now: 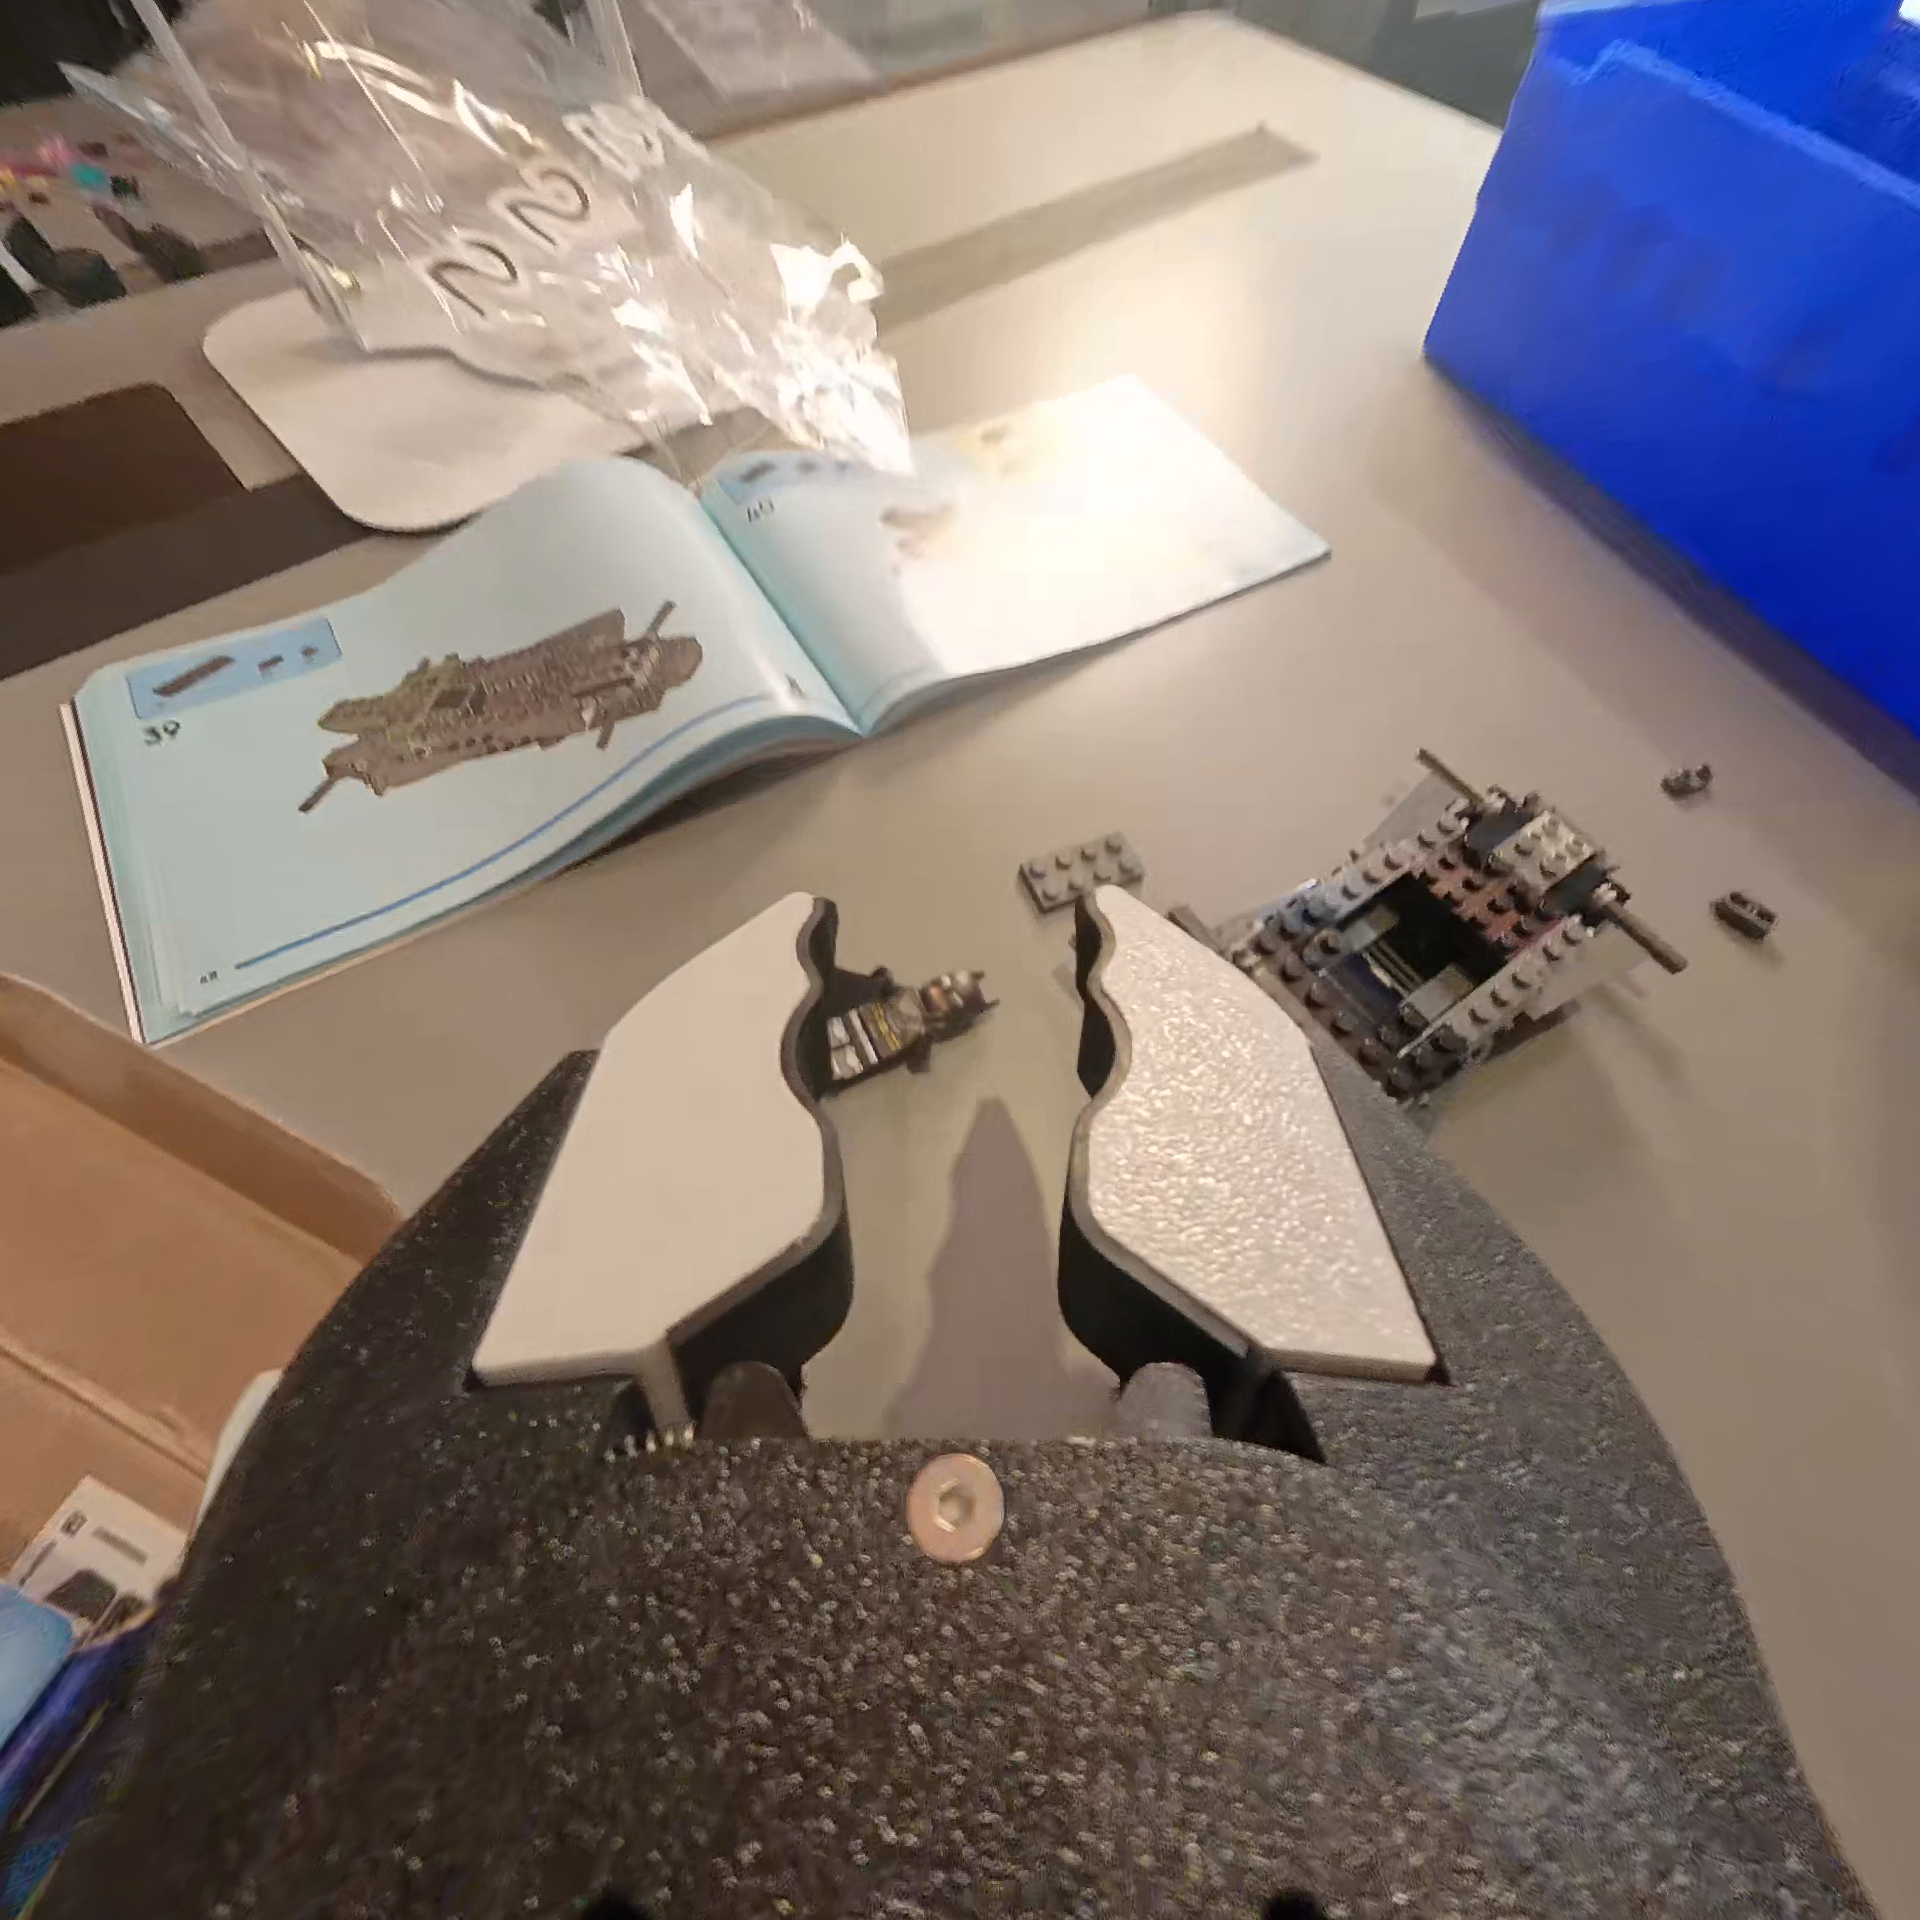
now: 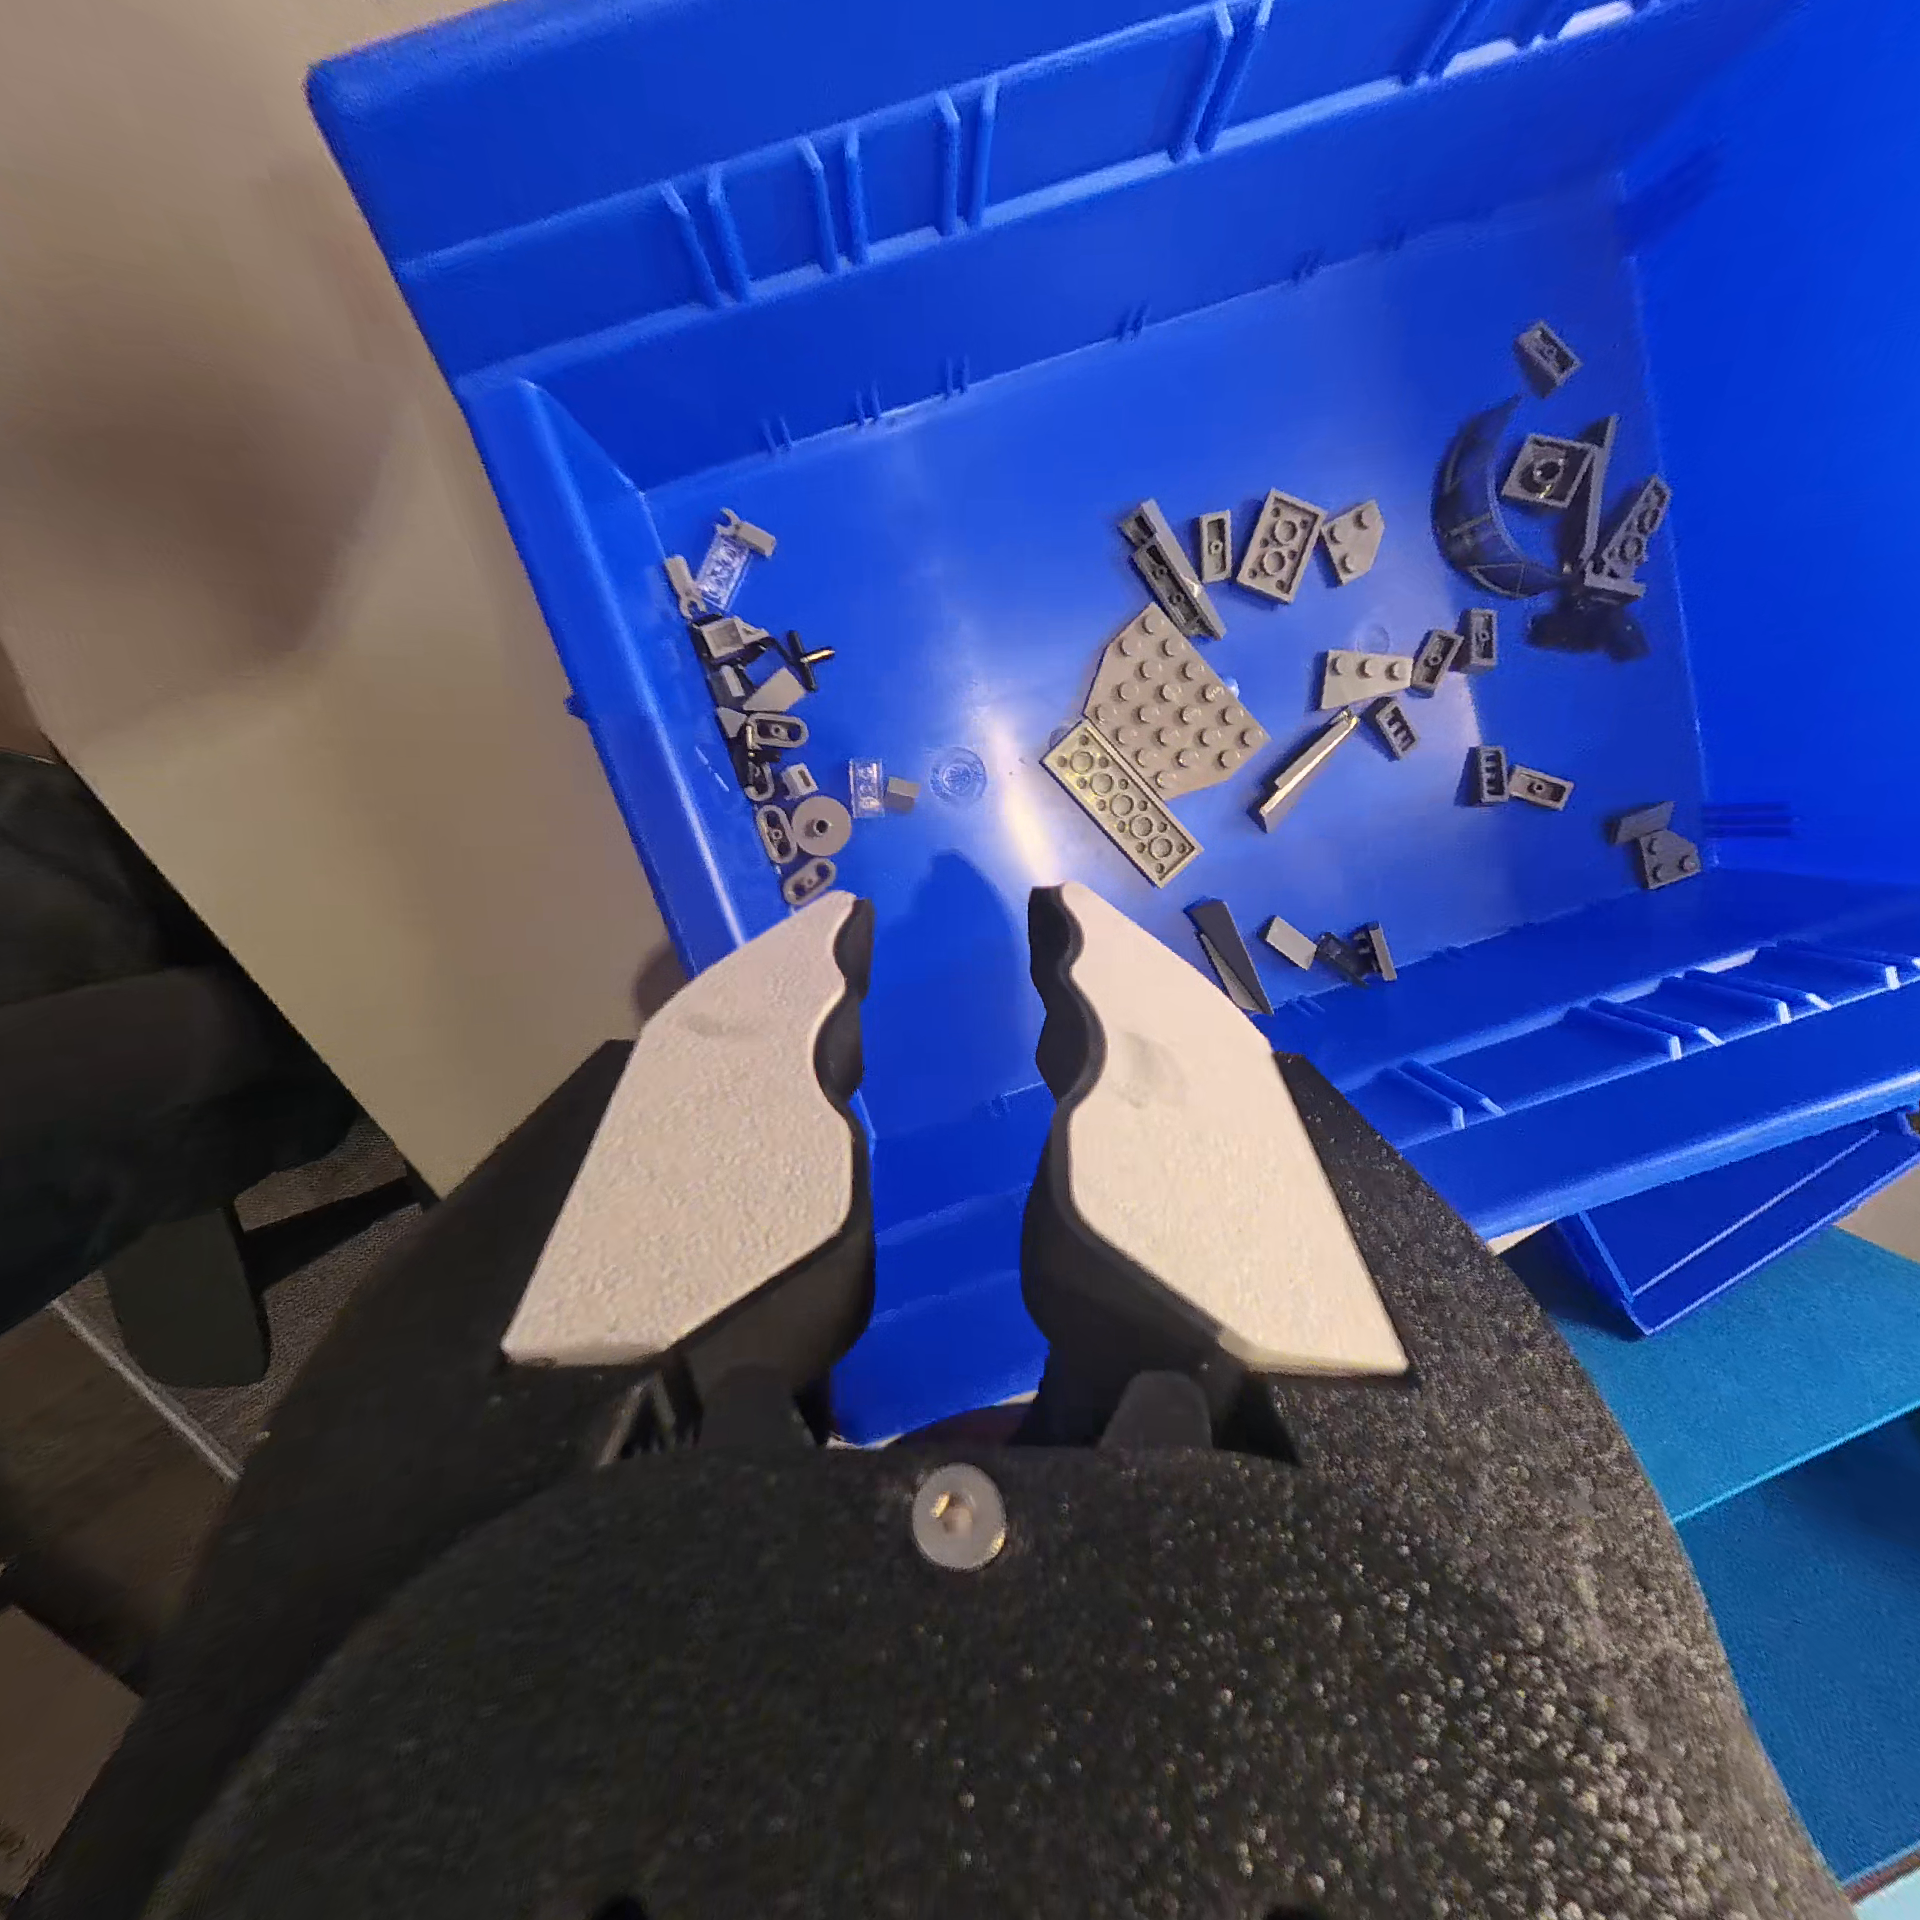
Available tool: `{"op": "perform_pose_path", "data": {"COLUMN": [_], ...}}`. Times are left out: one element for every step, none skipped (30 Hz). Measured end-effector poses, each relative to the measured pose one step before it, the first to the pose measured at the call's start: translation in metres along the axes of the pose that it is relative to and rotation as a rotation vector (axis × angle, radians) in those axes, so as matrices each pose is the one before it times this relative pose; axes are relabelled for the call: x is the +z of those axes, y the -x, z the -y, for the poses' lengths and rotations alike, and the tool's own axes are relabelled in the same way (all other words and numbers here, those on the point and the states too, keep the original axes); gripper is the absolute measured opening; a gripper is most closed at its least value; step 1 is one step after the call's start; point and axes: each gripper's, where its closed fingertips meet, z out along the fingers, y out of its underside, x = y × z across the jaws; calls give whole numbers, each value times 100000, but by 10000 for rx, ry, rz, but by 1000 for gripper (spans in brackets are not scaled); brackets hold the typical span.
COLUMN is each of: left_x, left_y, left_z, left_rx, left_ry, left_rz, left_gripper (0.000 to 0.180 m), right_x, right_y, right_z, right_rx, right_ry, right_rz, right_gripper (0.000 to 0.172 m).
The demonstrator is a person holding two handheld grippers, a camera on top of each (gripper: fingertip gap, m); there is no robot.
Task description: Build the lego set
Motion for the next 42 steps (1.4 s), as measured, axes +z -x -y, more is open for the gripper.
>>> {"op": "perform_pose_path", "data": {"left_x": [-3,31,26,29,17,-7,-26,-42,-51,-80,-104,-137,-139,-108,-58,-14,38,50,94,122,125,130,118,102,87,85,96,78,54,27,-27,-82,-107,-138,-149,-143,-119,-91,-122,-175,-184,-97], "left_y": [-233,-175,-80,68,57,12,125,190,313,311,275,178,131,102,118,186,143,76,82,46,-59,-53,-72,-137,-165,-131,-118,-122,-110,-105,-101,-79,-55,-70,-82,-60,-55,-25,24,22,7,39], "left_z": [-565,-575,-542,-492,-398,-288,-251,-258,-301,-261,-185,-74,-3,13,-29,-88,-108,-120,-140,-182,-153,-106,-51,7,68,80,38,22,-16,-51,-73,-72,-91,-114,-147,-192,-240,-256,-200,38,125,41], "left_rx": [94,87,77,16,-62,-122,-180,-174,-163,-117,-79,-48,-27,-10,2,-5,1,-4,-29,-28,3,4,1,14,19,0,-8,-15,-25,-36,-38,-43,-60,-82,-94,-93,-87,-79,-51,-24,-37,-63], "left_ry": [409,402,347,303,237,145,128,141,181,181,127,66,10,-13,-1,31,34,23,39,62,45,22,5,-25,-60,-60,-43,-49,-51,-38,-43,-65,-72,-77,-80,-79,-69,-42,-44,-129,-140,-69], "left_rz": [107,102,131,177,121,39,72,93,152,150,139,89,66,57,65,103,78,41,52,27,-22,-11,-3,-33,-46,-20,-29,-29,-28,-29,-20,8,12,-2,-15,-12,-14,-9,20,18,-7,-25], "left_gripper": [45,46,46,47,48,48,48,48,48,49,49,49,49,49,49,49,49,49,49,49,49,49,49,49,49,49,49,49,49,49,49,49,49,49,49,49,49,49,49,49,49,49], "right_x": [28,9,-1,-19,-9,1,32,45,65,62,60,43,55,49,50,57,34,35,38,63,106,162,241,335,457,555,615,656,609,445,296,152,84,22,8,85,194,280,331,340,320,294], "right_y": [-220,-260,-263,-224,-169,-140,-117,-112,-115,-98,-61,-57,-15,23,5,-13,34,73,61,75,78,109,137,216,270,348,479,427,232,-50,-476,-521,-102,60,-54,-28,58,-33,-98,14,59,79], "right_z": [-92,-69,-47,-38,-53,-48,-69,-82,-83,-88,-69,-38,-10,7,-8,-12,11,38,50,75,112,180,295,332,274,129,22,46,-15,-437,-191,131,197,298,461,465,382,268,104,23,-53,-167], "right_rx": [27,35,35,32,14,-8,-13,-15,-26,-27,-19,-14,-21,-28,-35,-49,-50,-60,-93,-140,-185,-194,-195,-265,-440,-673,-861,-896,-761,-500,-404,-324,-160,-167,-320,-371,-274,-161,-129,-181,-246,-259], "right_ry": [-5,-15,-23,-28,-17,-10,5,22,28,32,16,-1,-13,-15,5,10,6,0,11,36,55,71,67,72,108,211,280,262,290,578,354,93,83,21,-107,-163,-149,-105,-24,-7,11,60], "right_rz": [-29,-45,-39,-20,-3,2,8,6,-4,11,20,15,31,38,16,-1,28,52,55,53,64,98,141,220,263,265,325,341,303,250,23,-31,248,293,117,116,211,175,134,152,130,104], "right_gripper": [30,30,30,30,30,30,30,30,30,30,30,29,29,29,29,29,29,29,29,29,28,27,27,27,26,25,25,25,25,26,26,26,26,26,26,25,25,25,25,25,24,24]}}
